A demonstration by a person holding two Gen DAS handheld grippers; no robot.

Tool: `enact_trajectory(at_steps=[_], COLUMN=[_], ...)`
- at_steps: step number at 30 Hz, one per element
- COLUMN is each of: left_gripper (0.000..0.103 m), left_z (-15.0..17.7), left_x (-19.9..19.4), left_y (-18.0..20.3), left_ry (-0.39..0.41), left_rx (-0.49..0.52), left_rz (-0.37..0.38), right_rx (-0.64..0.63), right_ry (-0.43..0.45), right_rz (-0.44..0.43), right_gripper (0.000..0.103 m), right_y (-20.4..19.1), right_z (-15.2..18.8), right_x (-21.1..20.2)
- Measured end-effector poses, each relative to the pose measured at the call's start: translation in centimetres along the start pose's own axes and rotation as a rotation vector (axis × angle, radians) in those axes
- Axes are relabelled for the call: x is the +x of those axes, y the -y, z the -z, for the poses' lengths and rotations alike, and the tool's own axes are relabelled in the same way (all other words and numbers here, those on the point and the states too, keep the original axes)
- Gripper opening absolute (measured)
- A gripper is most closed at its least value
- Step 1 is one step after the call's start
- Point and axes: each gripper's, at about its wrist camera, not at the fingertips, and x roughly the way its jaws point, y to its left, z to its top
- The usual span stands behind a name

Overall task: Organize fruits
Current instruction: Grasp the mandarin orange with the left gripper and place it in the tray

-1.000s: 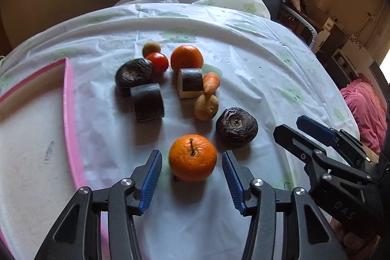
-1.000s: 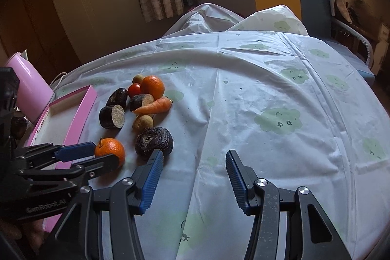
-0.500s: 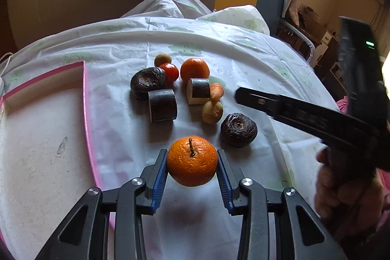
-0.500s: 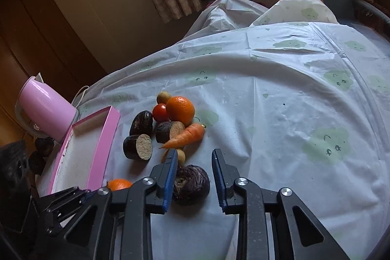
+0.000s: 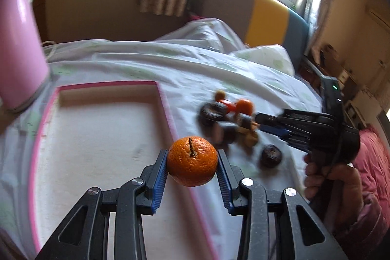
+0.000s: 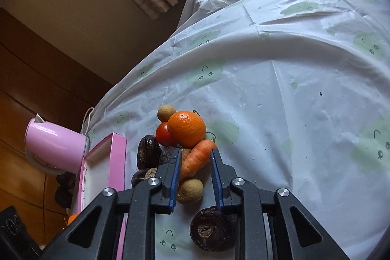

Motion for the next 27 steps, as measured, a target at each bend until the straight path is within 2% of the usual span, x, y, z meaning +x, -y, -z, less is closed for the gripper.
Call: enact_trajectory(at_steps=[3,7,12,13,15,21,27], left_gripper=[0.039,0.039,0.042,0.044,0.047,0.047,0.047], left_z=[0.0,0.4,0.9,1.0,1.3,1.9,2.8], left_x=[0.2,0.7,0.6,0.4,0.0,-1.3,-1.8], left_y=[-2.6,-5.5,-7.2,-7.4,-7.7,-7.7,-7.0], left_ry=[0.003,-0.006,-0.003,-0.001,0.003,0.005,-0.011], left_rx=[-0.025,-0.076,-0.108,-0.113,-0.129,-0.148,-0.137], left_rz=[-0.083,-0.163,-0.218,-0.218,-0.214,-0.192,-0.172], right_rx=[0.076,0.105,0.130,0.131,0.145,0.129,-0.013], right_ry=[-0.026,-0.026,-0.033,-0.035,-0.030,0.029,0.087], right_rz=[-0.008,-0.013,-0.026,-0.024,-0.037,-0.050,-0.032], right_gripper=[0.033,0.033,0.033,0.028,0.027,0.023,0.023], right_y=[0.9,0.9,0.9,0.9,1.1,1.0,-1.4], right_z=[-0.2,-0.4,-0.5,-0.5,-0.4,-0.2,0.1], right_x=[0.7,1.1,1.5,1.6,1.7,0.1,-2.7])
